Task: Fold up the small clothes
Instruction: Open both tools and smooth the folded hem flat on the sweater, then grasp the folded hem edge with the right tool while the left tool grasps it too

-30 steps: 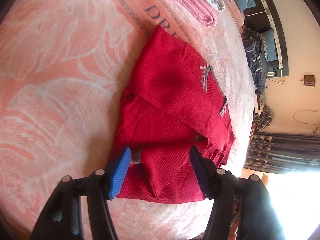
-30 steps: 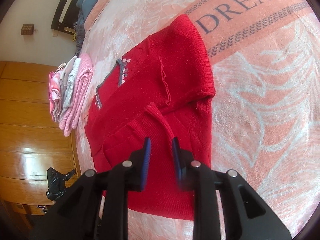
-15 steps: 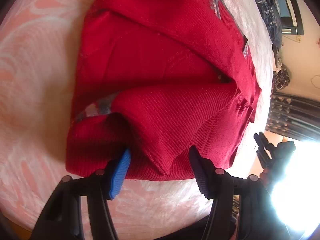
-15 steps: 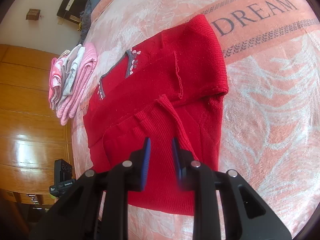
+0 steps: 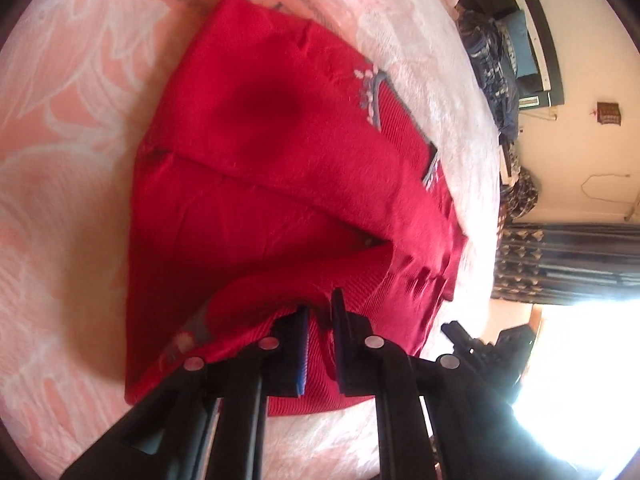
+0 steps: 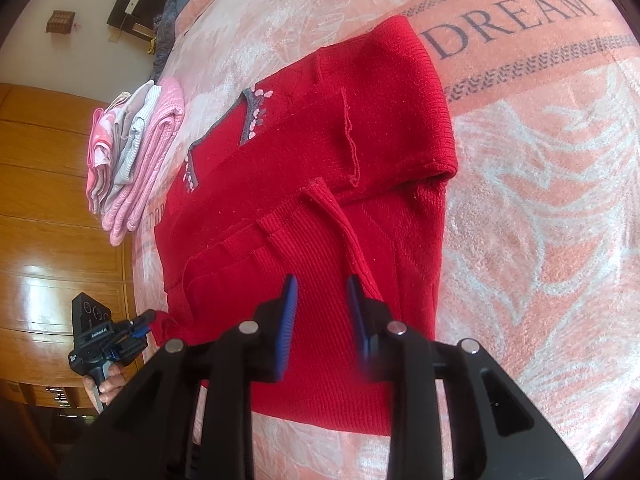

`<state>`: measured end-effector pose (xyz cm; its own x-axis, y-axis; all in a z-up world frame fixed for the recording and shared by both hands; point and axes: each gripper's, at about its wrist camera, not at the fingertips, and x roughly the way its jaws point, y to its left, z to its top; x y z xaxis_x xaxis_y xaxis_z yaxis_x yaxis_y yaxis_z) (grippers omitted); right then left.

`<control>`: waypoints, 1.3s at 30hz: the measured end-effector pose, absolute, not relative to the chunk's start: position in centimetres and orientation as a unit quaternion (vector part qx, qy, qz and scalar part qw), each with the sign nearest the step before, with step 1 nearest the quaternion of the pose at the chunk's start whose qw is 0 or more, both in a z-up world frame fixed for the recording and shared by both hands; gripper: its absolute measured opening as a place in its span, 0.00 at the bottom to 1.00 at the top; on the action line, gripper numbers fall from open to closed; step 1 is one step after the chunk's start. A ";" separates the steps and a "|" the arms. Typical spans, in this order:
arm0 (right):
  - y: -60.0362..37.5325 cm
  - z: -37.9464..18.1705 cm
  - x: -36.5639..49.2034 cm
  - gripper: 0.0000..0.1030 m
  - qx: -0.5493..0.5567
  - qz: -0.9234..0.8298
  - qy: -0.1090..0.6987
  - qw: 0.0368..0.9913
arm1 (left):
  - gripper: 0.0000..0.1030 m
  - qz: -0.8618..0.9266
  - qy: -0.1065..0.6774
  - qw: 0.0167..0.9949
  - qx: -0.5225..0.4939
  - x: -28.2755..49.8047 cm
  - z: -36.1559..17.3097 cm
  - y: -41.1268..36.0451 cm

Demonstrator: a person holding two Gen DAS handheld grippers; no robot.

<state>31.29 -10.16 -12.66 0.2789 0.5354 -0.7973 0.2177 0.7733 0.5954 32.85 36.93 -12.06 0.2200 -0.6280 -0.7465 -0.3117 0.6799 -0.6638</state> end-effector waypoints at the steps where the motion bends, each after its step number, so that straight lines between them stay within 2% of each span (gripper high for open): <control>1: -10.1 -12.6 31.2 0.25 0.317 0.109 0.589 0.735 | 0.12 -0.103 0.603 0.686 -0.393 33.4 -12.1 37.6; 4: -9.8 -12.1 31.0 0.29 0.294 0.110 0.589 0.744 | 0.22 -0.041 0.585 0.702 -0.403 34.0 -12.3 39.6; 6: -9.7 -11.8 31.1 0.32 0.270 0.106 0.587 0.756 | 0.24 -0.037 0.579 0.695 -0.424 34.1 -12.2 40.8; 8: -9.8 -12.0 31.5 0.33 0.263 0.102 0.584 0.761 | 0.31 -0.037 0.572 0.710 -0.410 34.6 -11.4 41.2; 11: -9.3 -12.8 32.3 0.43 0.248 0.107 0.598 0.755 | 0.50 -0.047 0.571 0.746 -0.339 35.8 -10.2 40.8; 15: -7.3 -13.1 33.3 0.45 0.174 0.121 0.613 0.761 | 0.52 -0.065 0.582 0.767 -0.264 37.0 -10.3 39.5; 19: -6.6 -13.5 34.6 0.51 0.147 0.129 0.622 0.759 | 0.52 -0.071 0.602 0.771 -0.197 37.3 -11.4 37.7; 24: -7.4 -14.4 35.8 0.51 0.143 0.120 0.630 0.754 | 0.52 -0.085 0.605 0.781 -0.127 37.2 -12.0 35.8; 29: -7.1 -15.4 36.0 0.51 0.128 0.126 0.636 0.750 | 0.49 -0.085 0.604 0.791 -0.049 37.2 -12.9 33.8; 30: -6.9 -15.5 36.0 0.45 0.122 0.124 0.636 0.752 | 0.40 -0.082 0.603 0.793 -0.035 37.1 -13.2 33.4; 31: -6.8 -15.5 36.0 0.38 0.115 0.123 0.635 0.754 | 0.25 -0.075 0.603 0.794 -0.022 37.1 -13.5 33.2; 32: -6.6 -15.5 36.0 0.34 0.109 0.125 0.634 0.755 | 0.21 -0.067 0.603 0.795 -0.014 37.1 -13.7 33.1; 34: -6.4 -15.3 35.9 0.12 0.114 0.138 0.633 0.753 | 0.04 -0.063 0.596 0.801 -0.015 37.0 -13.7 33.1; 36: -6.3 -15.2 35.7 0.05 0.121 0.150 0.630 0.753 | 0.04 -0.064 0.585 0.809 -0.013 36.9 -12.9 33.0; 39: -6.3 -14.7 35.6 0.03 0.125 0.153 0.627 0.754 | 0.03 -0.069 0.567 0.821 -0.013 36.6 -11.6 33.1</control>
